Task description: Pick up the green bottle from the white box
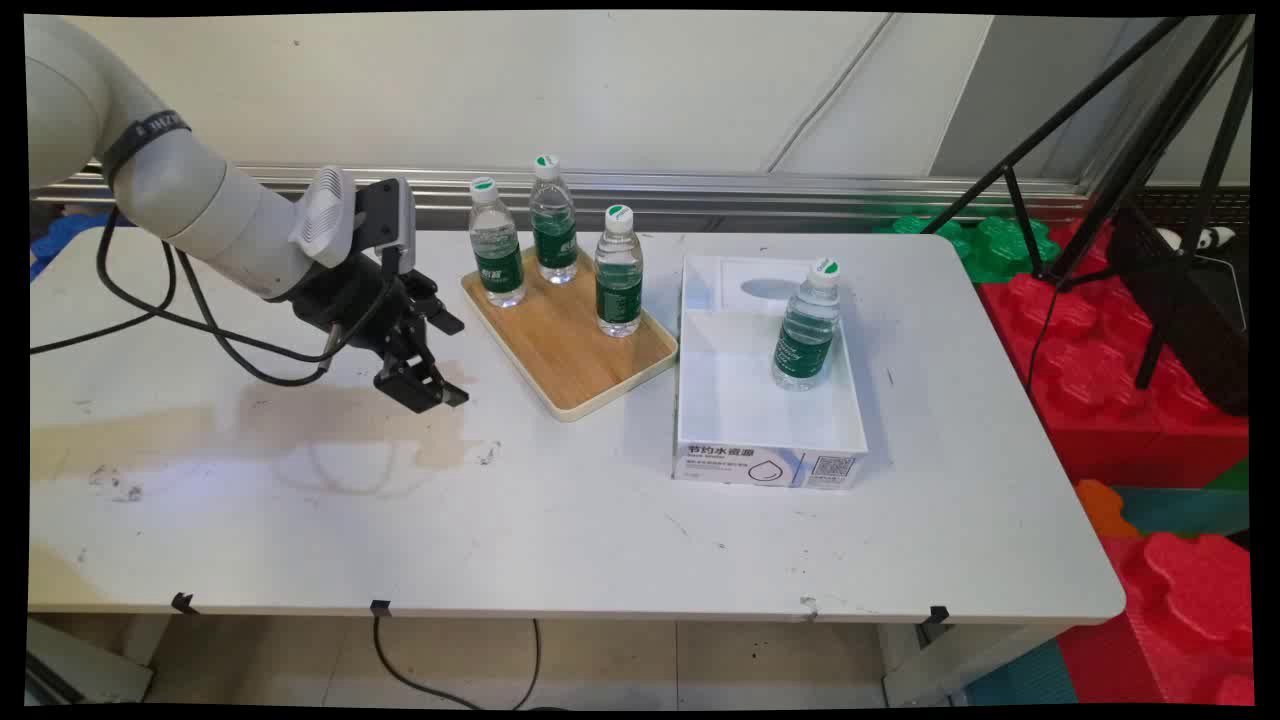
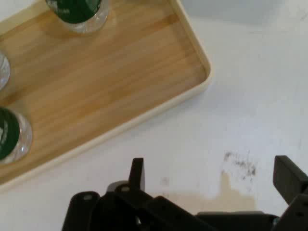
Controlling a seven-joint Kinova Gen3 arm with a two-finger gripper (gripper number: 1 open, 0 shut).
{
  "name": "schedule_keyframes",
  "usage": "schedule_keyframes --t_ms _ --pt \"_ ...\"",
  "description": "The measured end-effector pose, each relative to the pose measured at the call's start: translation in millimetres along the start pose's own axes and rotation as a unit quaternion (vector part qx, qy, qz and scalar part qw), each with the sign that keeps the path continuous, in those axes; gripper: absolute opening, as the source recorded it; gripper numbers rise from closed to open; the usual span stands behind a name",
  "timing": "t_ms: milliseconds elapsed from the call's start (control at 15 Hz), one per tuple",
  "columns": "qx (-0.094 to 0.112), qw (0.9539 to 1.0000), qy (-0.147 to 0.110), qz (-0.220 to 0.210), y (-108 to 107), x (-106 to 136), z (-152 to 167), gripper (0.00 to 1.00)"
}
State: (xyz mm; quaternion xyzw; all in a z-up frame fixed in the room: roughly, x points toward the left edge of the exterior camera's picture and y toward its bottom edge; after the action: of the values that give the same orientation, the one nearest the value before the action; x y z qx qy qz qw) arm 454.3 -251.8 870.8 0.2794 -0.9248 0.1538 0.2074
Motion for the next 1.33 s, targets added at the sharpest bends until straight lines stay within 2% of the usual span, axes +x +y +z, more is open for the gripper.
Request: schedule_keyframes --t_ms 333,867,1333 --pt "0.001 0.9996 0.028 0.006 7 27 -6 1.00" --pt "0.017 0.9963 0.084 0.007 18 99 -10 1.00" --pt "0.034 0.9935 0.109 -0.006 23 156 6 1.00"
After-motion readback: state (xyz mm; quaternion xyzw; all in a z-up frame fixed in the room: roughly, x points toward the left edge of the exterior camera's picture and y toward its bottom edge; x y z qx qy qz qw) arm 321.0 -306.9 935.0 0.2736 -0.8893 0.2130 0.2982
